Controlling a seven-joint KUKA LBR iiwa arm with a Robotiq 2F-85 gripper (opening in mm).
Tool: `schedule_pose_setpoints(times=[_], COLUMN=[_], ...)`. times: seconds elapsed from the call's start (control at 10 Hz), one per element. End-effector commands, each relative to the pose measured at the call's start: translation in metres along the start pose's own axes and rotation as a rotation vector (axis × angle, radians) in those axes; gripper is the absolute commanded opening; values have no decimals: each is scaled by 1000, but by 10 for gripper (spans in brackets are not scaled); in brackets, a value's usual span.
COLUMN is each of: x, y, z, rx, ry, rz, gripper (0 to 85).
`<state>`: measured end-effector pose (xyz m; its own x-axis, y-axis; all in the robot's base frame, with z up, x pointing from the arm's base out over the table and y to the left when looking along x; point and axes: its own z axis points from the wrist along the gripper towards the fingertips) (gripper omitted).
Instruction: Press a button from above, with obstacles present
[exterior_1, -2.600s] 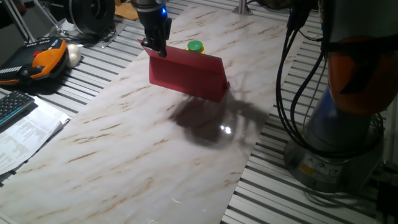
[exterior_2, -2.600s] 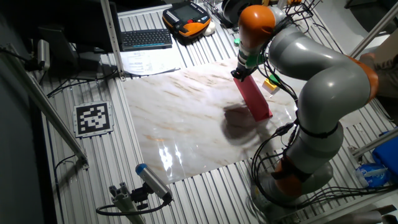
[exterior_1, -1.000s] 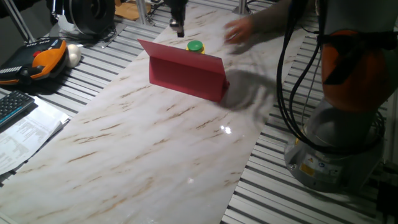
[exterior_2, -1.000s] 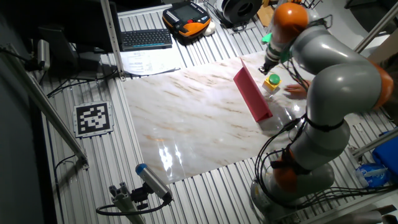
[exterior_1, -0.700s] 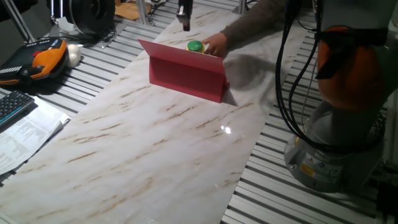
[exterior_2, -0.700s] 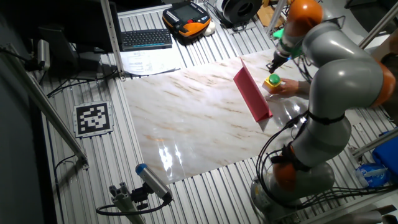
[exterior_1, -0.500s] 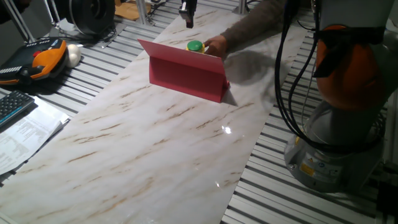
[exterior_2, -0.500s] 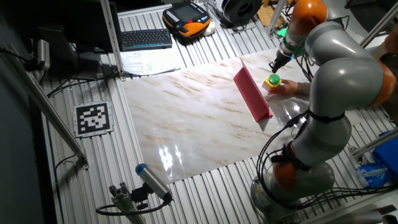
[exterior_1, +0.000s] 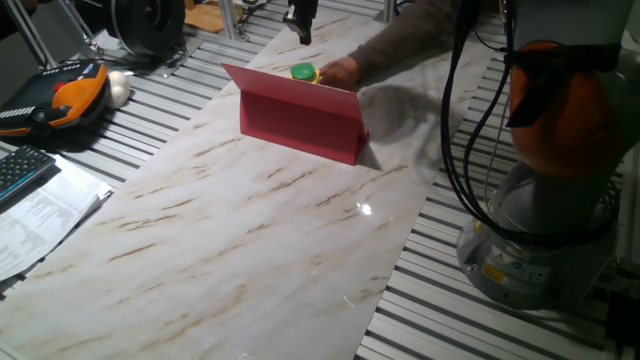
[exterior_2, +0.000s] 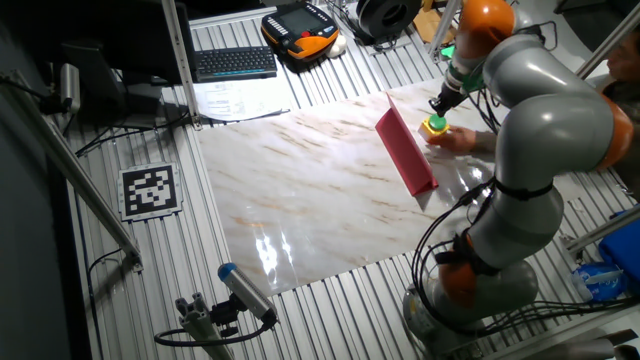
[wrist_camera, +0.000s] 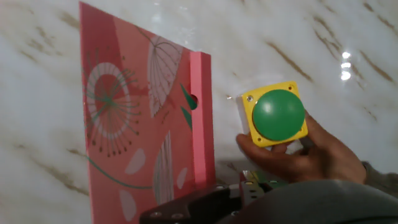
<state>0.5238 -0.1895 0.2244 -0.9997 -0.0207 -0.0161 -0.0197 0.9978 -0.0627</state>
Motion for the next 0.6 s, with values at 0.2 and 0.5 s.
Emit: schedule_pose_setpoints(times=[0.2, 0.5], x=[-3, -5], y=[-4, -33], z=[1, 18], rx=[24, 12], ry=[-4, 28], rz=[-29, -41], gripper=[170, 170])
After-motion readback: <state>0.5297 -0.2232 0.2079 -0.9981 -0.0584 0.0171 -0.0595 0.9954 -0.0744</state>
